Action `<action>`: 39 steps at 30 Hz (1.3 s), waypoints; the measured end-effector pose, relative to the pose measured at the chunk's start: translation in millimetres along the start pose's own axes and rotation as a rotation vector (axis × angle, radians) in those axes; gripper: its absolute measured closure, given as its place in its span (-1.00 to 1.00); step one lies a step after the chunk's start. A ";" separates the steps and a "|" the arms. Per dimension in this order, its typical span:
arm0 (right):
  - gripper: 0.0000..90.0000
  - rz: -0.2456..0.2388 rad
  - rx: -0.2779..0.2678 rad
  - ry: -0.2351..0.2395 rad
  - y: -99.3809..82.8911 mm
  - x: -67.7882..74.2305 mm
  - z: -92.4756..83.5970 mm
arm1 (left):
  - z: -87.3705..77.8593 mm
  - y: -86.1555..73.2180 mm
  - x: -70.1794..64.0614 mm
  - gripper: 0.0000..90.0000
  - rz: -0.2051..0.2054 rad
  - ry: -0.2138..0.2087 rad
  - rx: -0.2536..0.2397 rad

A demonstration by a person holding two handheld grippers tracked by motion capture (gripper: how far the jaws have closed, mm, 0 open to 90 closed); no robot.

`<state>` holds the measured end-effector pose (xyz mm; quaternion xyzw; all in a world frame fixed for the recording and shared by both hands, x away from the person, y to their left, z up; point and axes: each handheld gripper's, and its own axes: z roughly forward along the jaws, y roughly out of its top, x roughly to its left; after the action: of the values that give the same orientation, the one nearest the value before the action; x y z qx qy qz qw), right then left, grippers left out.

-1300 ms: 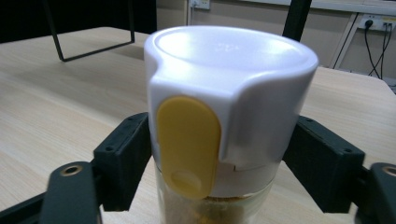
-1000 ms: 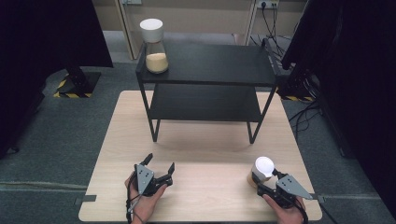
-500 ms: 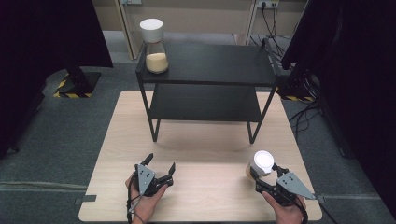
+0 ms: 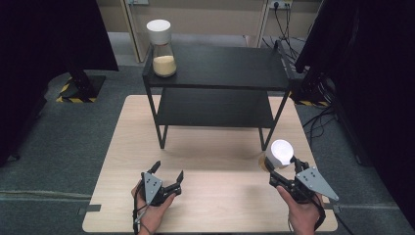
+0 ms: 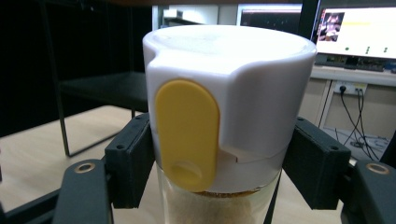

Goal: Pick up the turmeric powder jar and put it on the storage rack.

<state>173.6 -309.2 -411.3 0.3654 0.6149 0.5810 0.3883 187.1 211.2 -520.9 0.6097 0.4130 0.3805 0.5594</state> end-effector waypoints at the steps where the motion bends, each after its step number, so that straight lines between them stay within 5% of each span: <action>1: -0.32 0.000 -0.008 -0.001 2.3 0.2 0.9 | 0.0 0.1 0.1 -0.78 0.000 0.000 0.000; 18: -0.32 -0.006 -0.107 -0.031 50.7 2.8 22.0 | 0.1 0.3 -0.4 -0.78 0.003 0.002 0.001; 39: -0.32 -0.014 -0.163 -0.044 96.9 3.5 44.8 | 0.2 0.7 -0.8 -0.78 0.006 0.004 0.003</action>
<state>212.3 -281.2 -315.8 0.3411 0.5592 0.6183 0.4343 187.0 210.4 -520.3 0.6112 0.4129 0.3825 0.5564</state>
